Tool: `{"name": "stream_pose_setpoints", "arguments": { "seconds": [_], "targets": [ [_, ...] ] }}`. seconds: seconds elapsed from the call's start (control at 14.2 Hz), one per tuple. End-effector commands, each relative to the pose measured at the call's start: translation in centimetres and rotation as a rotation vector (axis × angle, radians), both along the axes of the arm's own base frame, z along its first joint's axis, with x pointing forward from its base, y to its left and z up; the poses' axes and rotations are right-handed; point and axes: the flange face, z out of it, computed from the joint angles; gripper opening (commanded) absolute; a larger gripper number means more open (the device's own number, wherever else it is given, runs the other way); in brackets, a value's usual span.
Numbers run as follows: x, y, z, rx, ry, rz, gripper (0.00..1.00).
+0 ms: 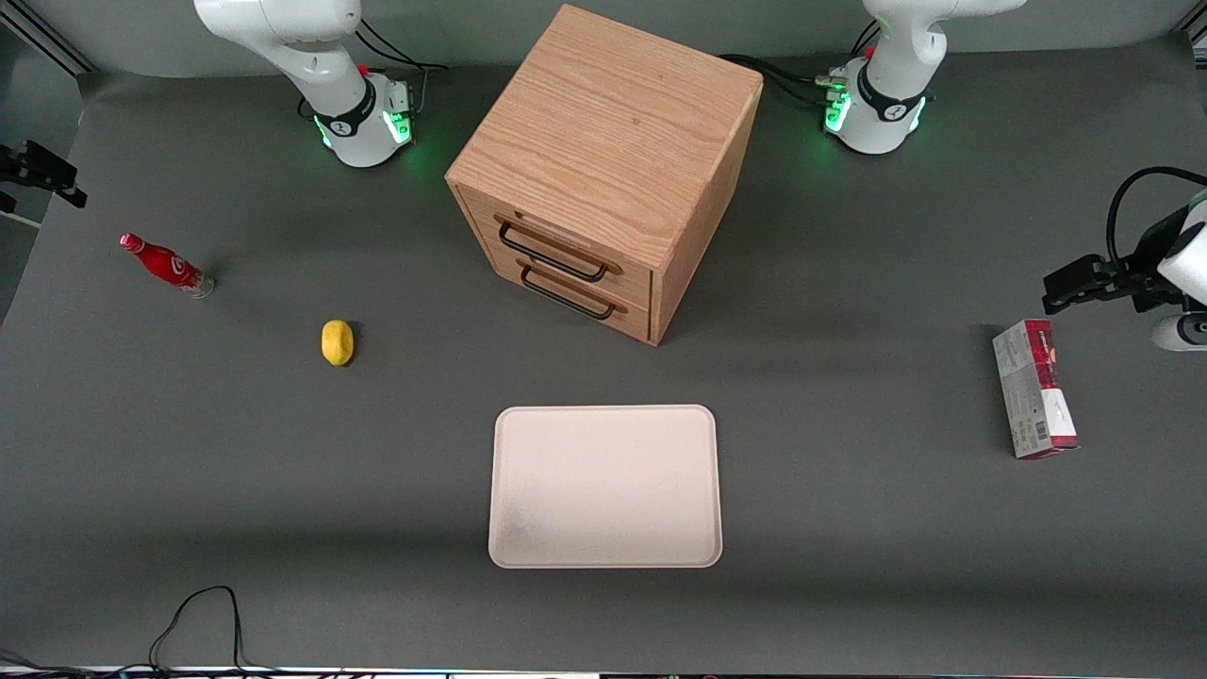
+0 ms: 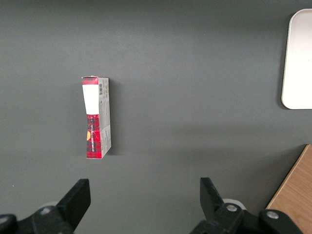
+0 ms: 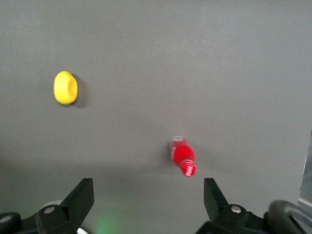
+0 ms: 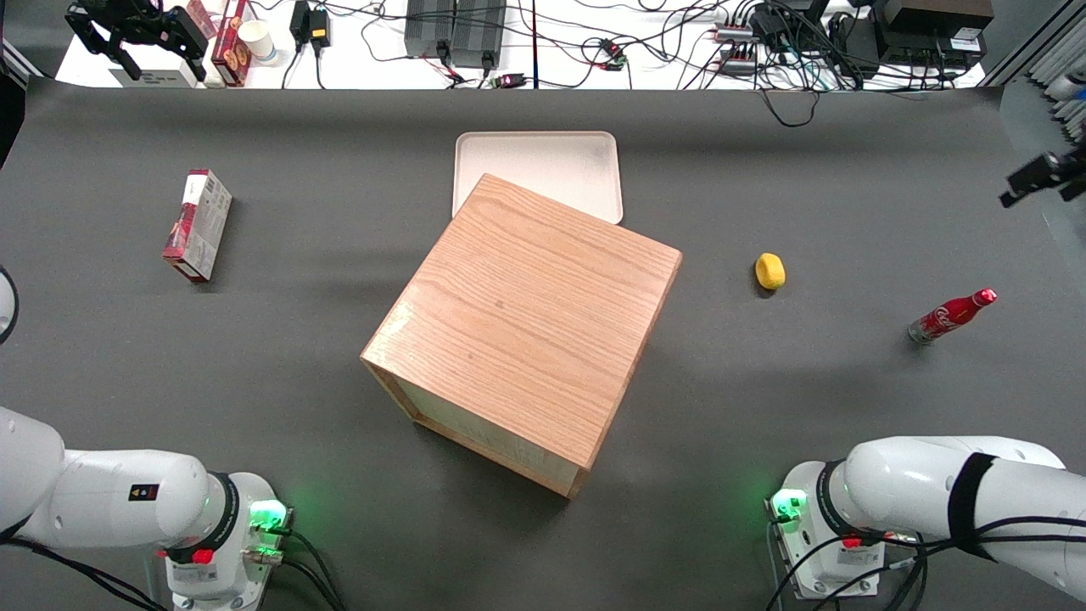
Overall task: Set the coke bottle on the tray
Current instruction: 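Move the right gripper over the red Coca-Cola bottle, then lower the open right gripper around the bottle and close it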
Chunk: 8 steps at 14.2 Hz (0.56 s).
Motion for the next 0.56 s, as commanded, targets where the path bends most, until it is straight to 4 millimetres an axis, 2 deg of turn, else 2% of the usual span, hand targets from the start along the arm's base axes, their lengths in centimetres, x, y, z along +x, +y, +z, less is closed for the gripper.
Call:
{"name": "stream_pose_setpoints", "arguments": {
  "seconds": [0.0, 0.21, 0.35, 0.49],
  "targets": [
    [-1.9, -4.2, -1.8, 0.006, -0.016, 0.043, 1.0],
    [-2.5, -4.7, -2.2, 0.001, 0.006, 0.043, 1.0],
    [-2.5, -4.2, -3.4, 0.015, 0.03, 0.049, 1.0],
    [-2.0, -3.8, -5.6, 0.017, 0.049, 0.047, 1.0]
  ]
}}
